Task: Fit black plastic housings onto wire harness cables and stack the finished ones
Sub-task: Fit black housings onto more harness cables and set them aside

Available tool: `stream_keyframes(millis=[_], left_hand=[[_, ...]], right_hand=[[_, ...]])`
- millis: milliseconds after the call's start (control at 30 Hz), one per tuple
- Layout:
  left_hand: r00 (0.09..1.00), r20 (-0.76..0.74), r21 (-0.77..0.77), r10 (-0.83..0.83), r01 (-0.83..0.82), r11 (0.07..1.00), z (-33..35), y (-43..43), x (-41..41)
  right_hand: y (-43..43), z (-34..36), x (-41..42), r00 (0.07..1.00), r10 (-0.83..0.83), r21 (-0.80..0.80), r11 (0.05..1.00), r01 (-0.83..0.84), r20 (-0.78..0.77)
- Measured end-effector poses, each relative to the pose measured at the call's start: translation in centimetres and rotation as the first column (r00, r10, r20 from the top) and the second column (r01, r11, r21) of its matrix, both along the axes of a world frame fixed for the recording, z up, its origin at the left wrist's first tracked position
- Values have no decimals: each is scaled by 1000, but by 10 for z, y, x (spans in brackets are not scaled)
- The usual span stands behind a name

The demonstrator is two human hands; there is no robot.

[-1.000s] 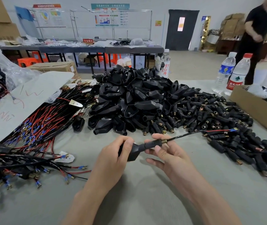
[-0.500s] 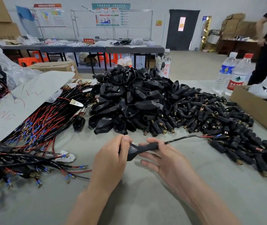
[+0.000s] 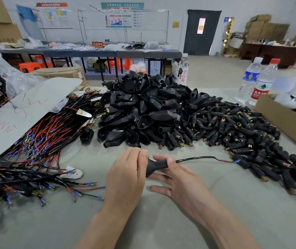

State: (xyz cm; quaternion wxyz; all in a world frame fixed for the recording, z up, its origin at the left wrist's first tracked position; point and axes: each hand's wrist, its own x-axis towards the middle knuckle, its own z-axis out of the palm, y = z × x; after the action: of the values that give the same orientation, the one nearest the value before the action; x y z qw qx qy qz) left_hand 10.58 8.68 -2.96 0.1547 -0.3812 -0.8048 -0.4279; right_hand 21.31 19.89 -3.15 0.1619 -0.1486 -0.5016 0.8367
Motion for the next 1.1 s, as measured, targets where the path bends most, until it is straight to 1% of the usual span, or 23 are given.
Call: stream_keyframes(millis=[100, 233, 400, 500, 767, 833, 867, 900, 933, 967, 1000, 1033, 1067, 1100], left_hand=[[1000, 5, 5, -26, 26, 1000, 1, -1, -1], [1000, -16, 20, -4, 4, 1000, 2, -3, -5], [999, -38, 32, -5, 6, 999, -1, -3, -7], [999, -35, 38, -10, 11, 999, -2, -1, -8], [998, -44, 67, -54, 57, 996, -4, 0, -10], [995, 26, 130, -92, 88, 988, -3, 1, -9], [986, 117, 207, -119, 93, 974, -2, 1, -7], [955, 250, 316, -157, 73, 946, 1, 1, -2], [895, 397, 422, -202, 17, 906, 4, 0, 4], [814, 531, 491, -237, -67, 869, 5, 0, 11], [714, 651, 505, -257, -156, 849, 7, -1, 18], [594, 753, 494, -284, -225, 840, 8, -3, 24], [466, 817, 498, -340, -275, 822, 8, -5, 29], [351, 842, 517, -409, -310, 798, 9, -8, 33]], right_hand=[[0, 1, -1, 999, -47, 28, 999, 47, -2], [3, -1, -3, 964, -262, -16, 965, 262, -34], [7, 0, -4, 911, -412, 58, 909, 412, -15], [9, -1, -3, 888, -460, 120, 882, 455, 9], [10, -1, -2, 868, -496, 112, 864, 491, 16], [11, -2, -2, 862, -508, 75, 860, 505, 15], [11, 0, -1, 858, -513, 34, 858, 513, 7], [11, 2, 0, 856, -517, -20, 856, 517, -6], [11, 4, 1, 855, -518, -77, 853, 515, -24], [10, 8, 2, 856, -516, -130, 852, 507, -43], [8, 12, 2, 858, -510, -171, 853, 494, -65], [4, 15, 2, 862, -500, -195, 857, 477, -84], [-2, 17, 0, 872, -480, -197, 868, 456, -97], [-9, 18, -4, 890, -446, -173, 888, 426, -98]])
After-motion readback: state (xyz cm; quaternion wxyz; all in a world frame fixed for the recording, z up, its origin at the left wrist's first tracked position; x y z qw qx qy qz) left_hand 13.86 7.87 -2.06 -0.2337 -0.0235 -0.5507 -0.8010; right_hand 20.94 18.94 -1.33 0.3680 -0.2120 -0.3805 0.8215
